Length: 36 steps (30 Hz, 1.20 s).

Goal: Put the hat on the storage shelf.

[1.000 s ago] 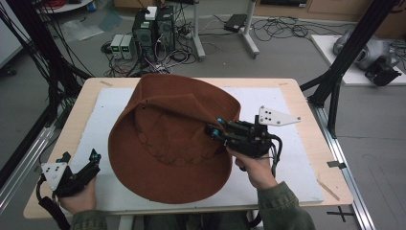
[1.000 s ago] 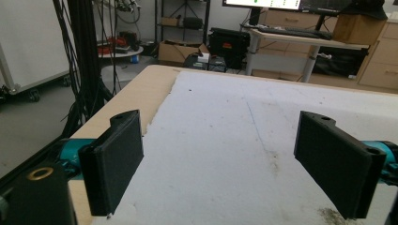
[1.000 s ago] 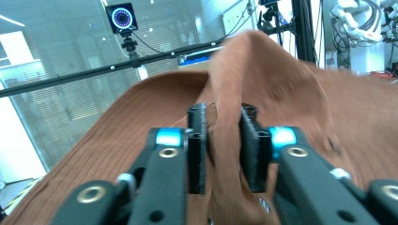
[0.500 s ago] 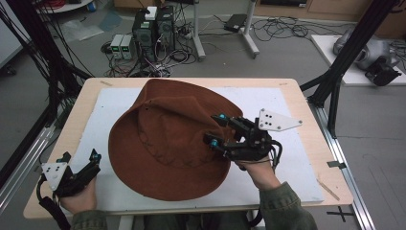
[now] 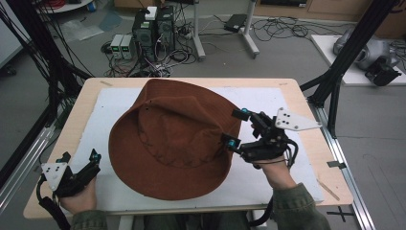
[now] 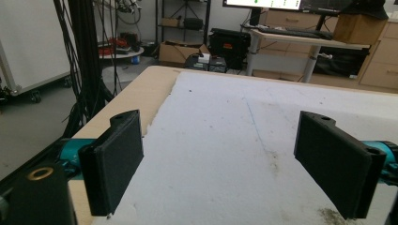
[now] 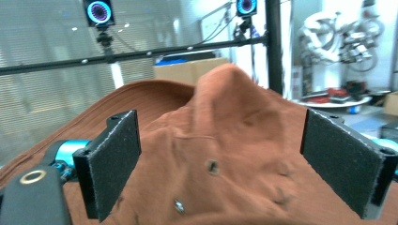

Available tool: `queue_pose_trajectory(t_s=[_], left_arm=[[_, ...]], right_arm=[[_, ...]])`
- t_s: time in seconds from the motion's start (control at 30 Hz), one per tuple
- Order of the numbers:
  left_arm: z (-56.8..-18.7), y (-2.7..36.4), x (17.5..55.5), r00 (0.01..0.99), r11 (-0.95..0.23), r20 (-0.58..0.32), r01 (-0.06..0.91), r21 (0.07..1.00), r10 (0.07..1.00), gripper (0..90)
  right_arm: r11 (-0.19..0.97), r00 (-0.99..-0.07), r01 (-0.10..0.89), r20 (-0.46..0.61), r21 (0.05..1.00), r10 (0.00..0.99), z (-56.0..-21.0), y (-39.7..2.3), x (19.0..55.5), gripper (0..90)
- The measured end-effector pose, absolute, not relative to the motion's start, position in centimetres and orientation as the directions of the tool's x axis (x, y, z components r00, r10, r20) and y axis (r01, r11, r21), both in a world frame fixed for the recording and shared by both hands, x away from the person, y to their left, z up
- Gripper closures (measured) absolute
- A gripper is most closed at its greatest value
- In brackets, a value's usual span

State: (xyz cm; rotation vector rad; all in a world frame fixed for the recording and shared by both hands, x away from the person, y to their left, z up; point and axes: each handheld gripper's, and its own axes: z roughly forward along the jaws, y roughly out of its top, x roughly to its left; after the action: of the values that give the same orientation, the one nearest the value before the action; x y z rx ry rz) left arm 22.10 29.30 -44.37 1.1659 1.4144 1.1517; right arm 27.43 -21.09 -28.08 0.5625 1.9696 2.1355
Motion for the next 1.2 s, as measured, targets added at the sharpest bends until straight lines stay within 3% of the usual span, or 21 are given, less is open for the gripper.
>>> queue_pose_trajectory(t_s=[0.23,0.57,0.7,0.87,1.2], left_arm=[[-44.3,29.2,22.1,-0.105,0.102,-0.091,0.109,0.989,0.990,16.3],[-44.3,29.0,22.3,-0.103,0.104,-0.093,0.104,0.989,0.990,16.3],[-44.4,28.8,22.5,-0.094,0.100,-0.090,0.110,0.989,0.991,16.3],[-44.4,28.6,22.7,-0.086,0.097,-0.087,0.114,0.989,0.993,16.3],[-44.4,28.9,22.4,-0.094,0.113,-0.104,0.102,0.988,0.990,16.3]], right_arm=[[-0.082,-0.849,0.094,0.123,0.992,0.514,-28.2,-25.6,27.2,11.6],[-0.040,-0.668,0.108,0.102,0.993,0.737,-30.9,-32.0,26.7,11.8],[-0.070,-0.563,0.110,0.120,0.992,0.818,-32.7,-33.7,26.3,12.4],[-0.042,-0.397,0.072,0.067,0.997,0.915,-34.5,-34.2,25.6,12.4],[0.011,-0.136,0.056,-0.003,0.998,0.991,-39.0,-34.3,24.8,12.5]])
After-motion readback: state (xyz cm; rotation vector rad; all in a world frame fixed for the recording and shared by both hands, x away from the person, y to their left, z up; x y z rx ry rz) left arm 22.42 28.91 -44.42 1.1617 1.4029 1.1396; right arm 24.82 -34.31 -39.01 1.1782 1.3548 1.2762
